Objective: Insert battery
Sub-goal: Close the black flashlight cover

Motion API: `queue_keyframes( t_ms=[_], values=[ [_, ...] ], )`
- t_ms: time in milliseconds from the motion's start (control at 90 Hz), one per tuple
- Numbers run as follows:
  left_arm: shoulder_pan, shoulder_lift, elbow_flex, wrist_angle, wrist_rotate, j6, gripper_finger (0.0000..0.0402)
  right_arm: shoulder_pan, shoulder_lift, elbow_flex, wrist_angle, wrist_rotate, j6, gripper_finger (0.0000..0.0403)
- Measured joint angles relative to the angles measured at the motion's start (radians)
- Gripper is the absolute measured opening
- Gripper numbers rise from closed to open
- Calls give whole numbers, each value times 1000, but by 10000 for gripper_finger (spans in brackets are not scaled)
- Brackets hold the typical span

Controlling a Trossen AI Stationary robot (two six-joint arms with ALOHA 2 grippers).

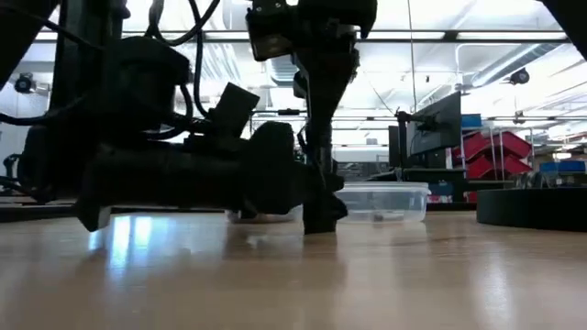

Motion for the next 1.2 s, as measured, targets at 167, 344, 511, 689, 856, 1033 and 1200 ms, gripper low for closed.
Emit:
queue_keyframes(
  t_ms=[167, 344, 511, 689, 856, 1033, 1200],
  values=[
    [0, 1, 4, 0, 3, 27, 118, 0, 0, -1, -1, 0, 0, 85],
    [-10, -4, -3, -1, 8, 40, 122, 0, 0, -1, 3, 0, 0, 85],
    [-18, -14, -4, -5, 4, 70, 133, 0, 0, -1, 7, 1, 0, 85],
    [-20, -30, -4, -4, 10, 71, 151, 0, 0, -1, 6, 1, 1, 85],
    [-22, -40, -4, -2, -13, 64, 155, 0, 0, -1, 6, 1, 2, 85],
    [-22, -40, -10, -1, -41, 34, 102, 0, 0, -1, 5, 2, 7, 85],
    [-22, -40, -11, -1, -42, 31, 93, 0, 0, -1, 6, 2, 37, 85]
  ],
)
